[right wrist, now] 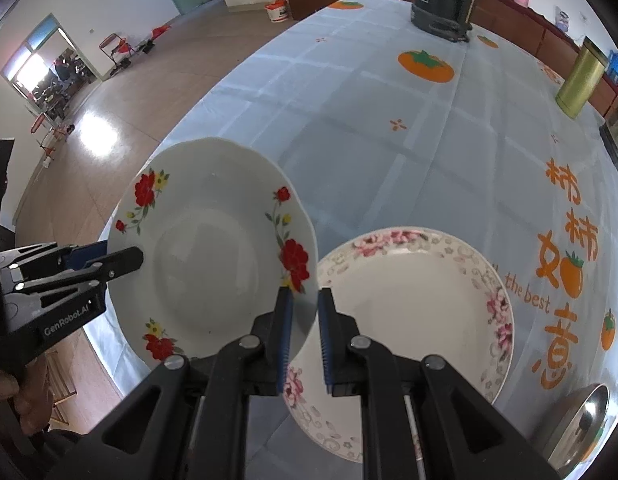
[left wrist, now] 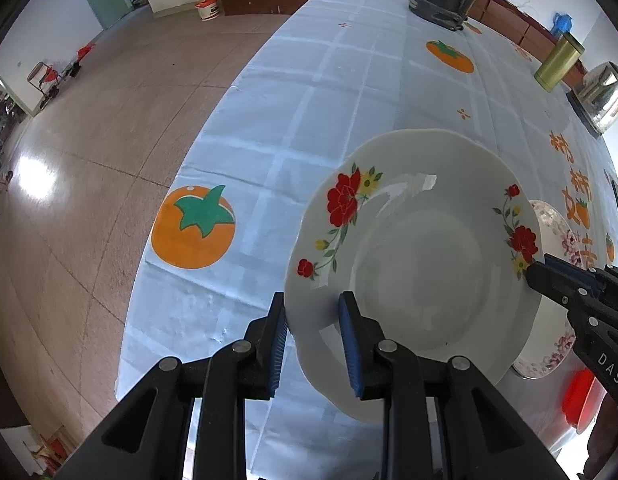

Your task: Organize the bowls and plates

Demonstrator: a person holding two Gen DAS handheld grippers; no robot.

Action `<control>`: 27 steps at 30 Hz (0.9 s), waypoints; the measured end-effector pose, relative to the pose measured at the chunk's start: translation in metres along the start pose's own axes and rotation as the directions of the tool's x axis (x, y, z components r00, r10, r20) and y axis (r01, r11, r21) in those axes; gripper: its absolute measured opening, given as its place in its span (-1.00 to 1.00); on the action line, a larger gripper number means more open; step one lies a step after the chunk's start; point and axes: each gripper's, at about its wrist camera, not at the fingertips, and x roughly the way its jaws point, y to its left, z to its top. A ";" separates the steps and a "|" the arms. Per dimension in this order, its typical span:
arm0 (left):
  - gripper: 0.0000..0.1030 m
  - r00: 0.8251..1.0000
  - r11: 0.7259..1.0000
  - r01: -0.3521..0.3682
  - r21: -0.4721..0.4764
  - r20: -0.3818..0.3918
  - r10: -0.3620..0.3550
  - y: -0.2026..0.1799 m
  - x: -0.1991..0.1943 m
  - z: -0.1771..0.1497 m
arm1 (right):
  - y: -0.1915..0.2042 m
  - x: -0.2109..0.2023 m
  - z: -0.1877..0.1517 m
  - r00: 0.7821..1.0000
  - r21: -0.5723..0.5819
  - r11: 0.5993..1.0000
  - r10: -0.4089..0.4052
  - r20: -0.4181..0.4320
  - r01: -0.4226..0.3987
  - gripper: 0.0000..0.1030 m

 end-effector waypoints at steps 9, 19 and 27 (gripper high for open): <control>-0.45 1.000 0.999 -0.003 0.041 0.001 0.003 -0.019 -0.003 -0.002 | -0.016 -0.006 -0.011 1.000 0.043 0.999 0.001 0.012 -0.001 -0.75; -0.45 1.000 0.999 -0.002 0.054 0.013 0.001 -0.033 -0.013 -0.004 | -0.027 -0.021 -0.019 0.999 0.058 0.998 -0.005 0.042 0.003 -0.75; -0.46 1.000 0.997 0.000 0.072 0.017 -0.001 -0.045 -0.017 -0.007 | -0.034 -0.025 -0.026 0.999 0.067 0.998 -0.008 0.046 0.004 -0.75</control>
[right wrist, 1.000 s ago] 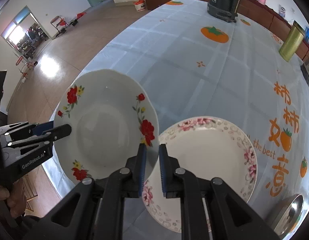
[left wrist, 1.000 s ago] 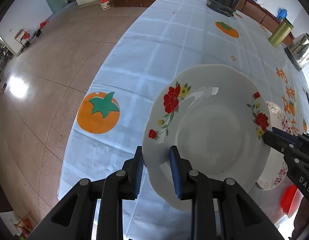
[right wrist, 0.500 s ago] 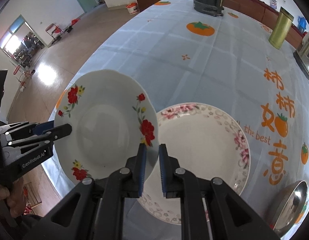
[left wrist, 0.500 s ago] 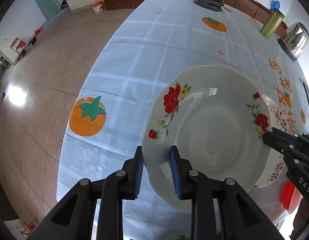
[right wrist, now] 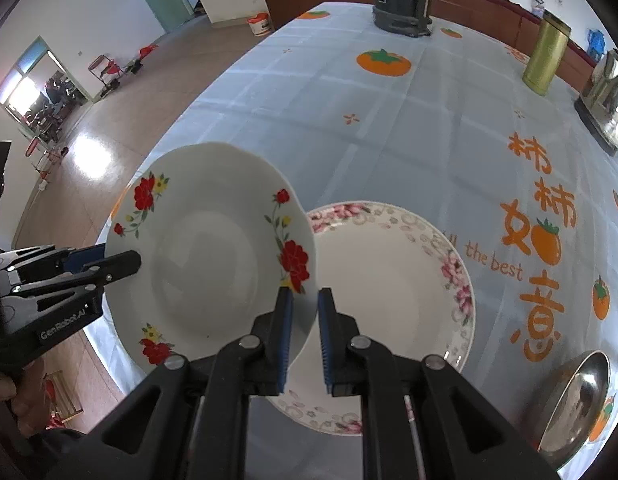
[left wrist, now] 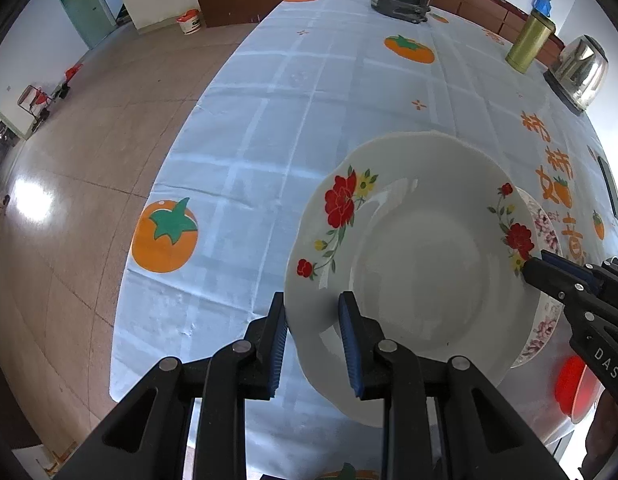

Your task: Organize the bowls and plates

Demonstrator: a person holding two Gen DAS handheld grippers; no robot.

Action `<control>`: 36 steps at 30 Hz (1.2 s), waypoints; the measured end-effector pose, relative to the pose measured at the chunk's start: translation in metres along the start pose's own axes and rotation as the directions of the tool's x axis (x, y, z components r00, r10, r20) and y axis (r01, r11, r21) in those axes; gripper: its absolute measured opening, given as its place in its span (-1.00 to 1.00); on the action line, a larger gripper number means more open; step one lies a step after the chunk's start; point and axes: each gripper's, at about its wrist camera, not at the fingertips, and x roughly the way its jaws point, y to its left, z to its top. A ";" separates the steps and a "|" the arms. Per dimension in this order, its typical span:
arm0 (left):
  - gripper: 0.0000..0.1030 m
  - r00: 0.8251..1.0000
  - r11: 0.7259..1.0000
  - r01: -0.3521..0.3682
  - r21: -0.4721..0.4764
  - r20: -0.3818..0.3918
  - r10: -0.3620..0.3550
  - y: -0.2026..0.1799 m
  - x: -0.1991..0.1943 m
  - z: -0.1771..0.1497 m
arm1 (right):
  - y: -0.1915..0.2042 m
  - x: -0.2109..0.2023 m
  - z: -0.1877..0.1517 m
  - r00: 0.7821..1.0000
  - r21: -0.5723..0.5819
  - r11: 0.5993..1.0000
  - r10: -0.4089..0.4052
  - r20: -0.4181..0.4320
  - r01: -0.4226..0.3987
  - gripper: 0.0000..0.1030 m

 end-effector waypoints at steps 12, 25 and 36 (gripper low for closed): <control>-0.48 1.000 0.998 0.029 0.053 0.002 -0.029 -0.024 -0.001 -0.002 | -0.019 -0.008 -0.012 0.999 0.037 0.999 -0.032 0.003 0.032 -0.75; -0.48 0.999 0.993 0.046 0.109 0.006 -0.047 -0.049 -0.004 -0.003 | -0.038 -0.019 -0.027 0.998 0.077 0.995 -0.068 0.005 0.067 -0.75; -0.48 0.997 0.987 0.065 0.149 0.020 -0.068 -0.067 -0.006 -0.006 | -0.052 -0.030 -0.036 0.995 0.102 0.990 -0.097 0.020 0.095 -0.74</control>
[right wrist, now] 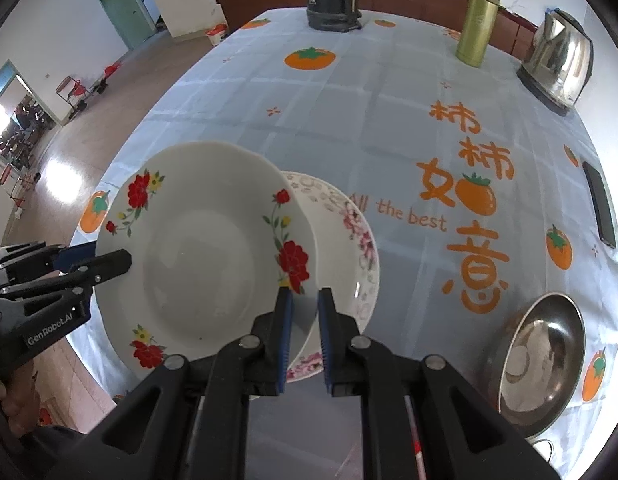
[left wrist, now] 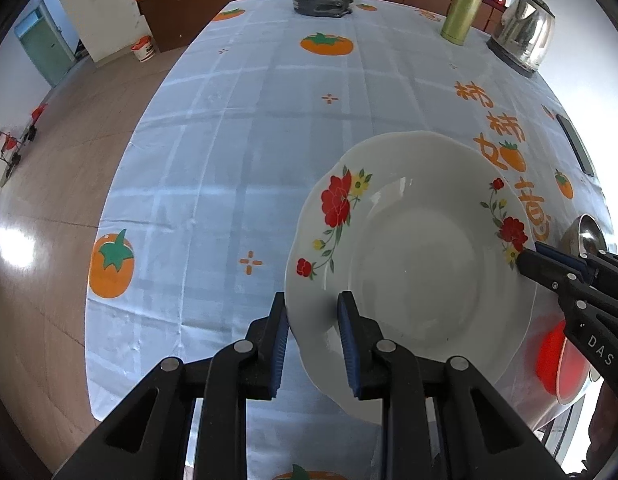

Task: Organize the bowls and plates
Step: 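Lower the red-flowered plate onto the pink-floral plate stack with both tools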

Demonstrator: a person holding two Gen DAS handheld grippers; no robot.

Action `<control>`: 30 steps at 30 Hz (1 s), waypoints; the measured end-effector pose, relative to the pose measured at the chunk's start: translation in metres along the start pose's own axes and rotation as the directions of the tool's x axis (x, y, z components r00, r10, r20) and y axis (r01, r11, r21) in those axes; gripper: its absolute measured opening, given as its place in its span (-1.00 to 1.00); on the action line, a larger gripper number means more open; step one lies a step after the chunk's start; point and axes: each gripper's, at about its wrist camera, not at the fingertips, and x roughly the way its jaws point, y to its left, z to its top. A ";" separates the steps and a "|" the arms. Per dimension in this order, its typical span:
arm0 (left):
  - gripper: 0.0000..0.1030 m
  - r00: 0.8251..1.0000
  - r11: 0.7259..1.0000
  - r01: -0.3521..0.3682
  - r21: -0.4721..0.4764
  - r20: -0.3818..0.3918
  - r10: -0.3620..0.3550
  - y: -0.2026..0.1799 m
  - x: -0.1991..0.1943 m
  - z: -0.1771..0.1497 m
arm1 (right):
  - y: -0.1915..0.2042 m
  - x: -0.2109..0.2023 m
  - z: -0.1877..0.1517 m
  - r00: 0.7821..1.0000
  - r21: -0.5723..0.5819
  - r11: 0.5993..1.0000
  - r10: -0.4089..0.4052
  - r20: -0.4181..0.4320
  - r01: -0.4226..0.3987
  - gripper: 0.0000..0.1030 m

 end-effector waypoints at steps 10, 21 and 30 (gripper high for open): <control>-0.48 1.000 1.000 0.003 0.011 -0.007 -0.003 -0.008 0.004 0.001 | -0.011 0.002 -0.006 1.000 0.022 1.000 -0.001 -0.009 0.001 -0.74; -0.48 1.000 0.999 -0.005 0.032 -0.007 0.005 -0.019 0.006 0.003 | -0.019 0.002 -0.006 1.000 0.038 0.999 -0.007 -0.006 0.007 -0.74; -0.48 1.000 0.999 -0.003 0.043 0.003 0.003 -0.024 0.007 0.008 | -0.023 0.000 -0.006 1.000 0.047 0.999 -0.016 -0.001 0.016 -0.74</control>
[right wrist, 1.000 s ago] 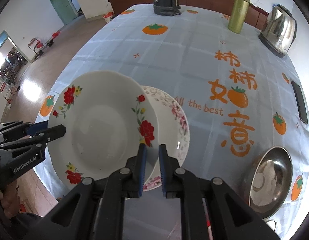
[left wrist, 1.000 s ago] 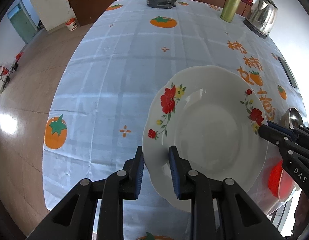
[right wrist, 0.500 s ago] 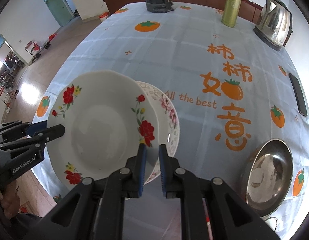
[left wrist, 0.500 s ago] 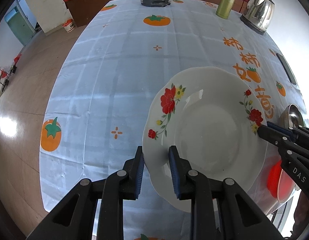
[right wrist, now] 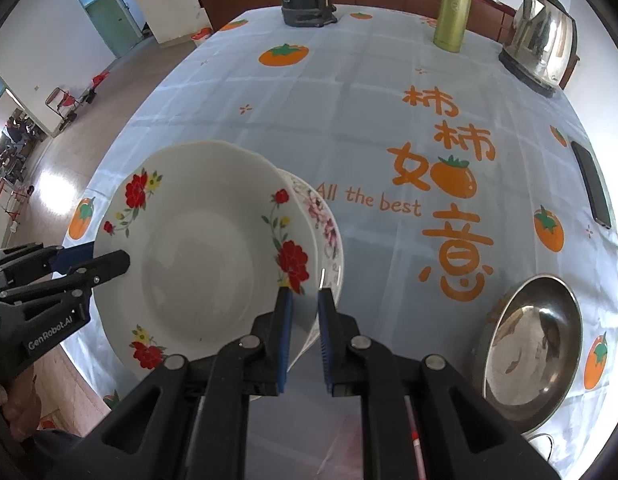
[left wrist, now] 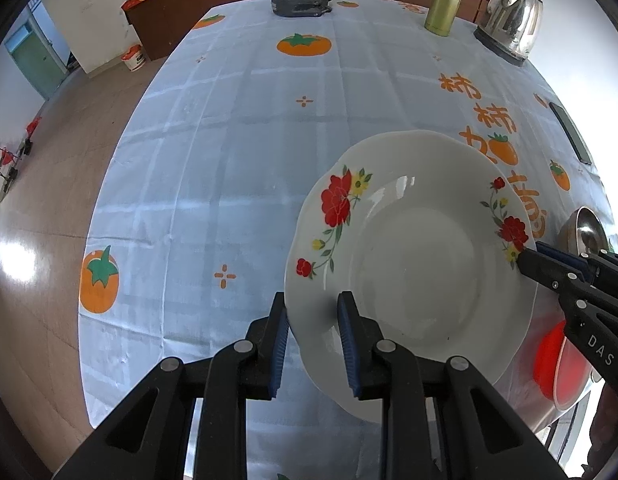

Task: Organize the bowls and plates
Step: 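Lower the red-flowered plate onto the pink-floral plate stack with both tools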

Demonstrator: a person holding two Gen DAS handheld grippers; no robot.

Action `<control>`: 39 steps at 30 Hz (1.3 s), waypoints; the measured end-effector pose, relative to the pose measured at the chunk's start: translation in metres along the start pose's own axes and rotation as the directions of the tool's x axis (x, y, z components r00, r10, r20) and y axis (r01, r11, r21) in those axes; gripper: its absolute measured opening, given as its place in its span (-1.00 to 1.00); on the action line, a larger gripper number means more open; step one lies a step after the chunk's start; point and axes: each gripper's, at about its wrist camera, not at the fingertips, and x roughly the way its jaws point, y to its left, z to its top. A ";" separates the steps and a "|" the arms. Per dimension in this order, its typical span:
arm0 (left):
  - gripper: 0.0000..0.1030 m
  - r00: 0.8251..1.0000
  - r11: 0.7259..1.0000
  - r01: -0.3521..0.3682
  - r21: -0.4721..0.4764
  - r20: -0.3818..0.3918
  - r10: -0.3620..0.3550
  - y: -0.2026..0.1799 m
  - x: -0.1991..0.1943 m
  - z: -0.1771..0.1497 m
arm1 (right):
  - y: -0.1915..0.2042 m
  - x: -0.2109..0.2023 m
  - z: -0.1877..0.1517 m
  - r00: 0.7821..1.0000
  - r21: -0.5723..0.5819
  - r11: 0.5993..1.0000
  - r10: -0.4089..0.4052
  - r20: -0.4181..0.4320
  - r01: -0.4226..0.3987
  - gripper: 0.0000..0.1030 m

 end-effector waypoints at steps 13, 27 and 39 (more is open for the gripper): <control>-0.48 1.000 1.000 0.010 0.022 0.000 -0.010 -0.008 0.005 0.007 | -0.011 0.000 0.003 1.000 0.023 1.000 -0.018 0.000 0.018 -0.74; -0.48 1.000 1.000 0.015 0.019 -0.015 -0.014 -0.009 0.013 0.014 | -0.014 0.005 0.007 1.000 0.025 0.999 -0.021 -0.013 0.021 -0.74; -0.48 0.999 1.000 0.023 0.018 -0.037 -0.023 -0.009 0.022 0.019 | -0.016 0.011 0.011 0.999 0.021 0.999 -0.027 -0.030 0.028 -0.74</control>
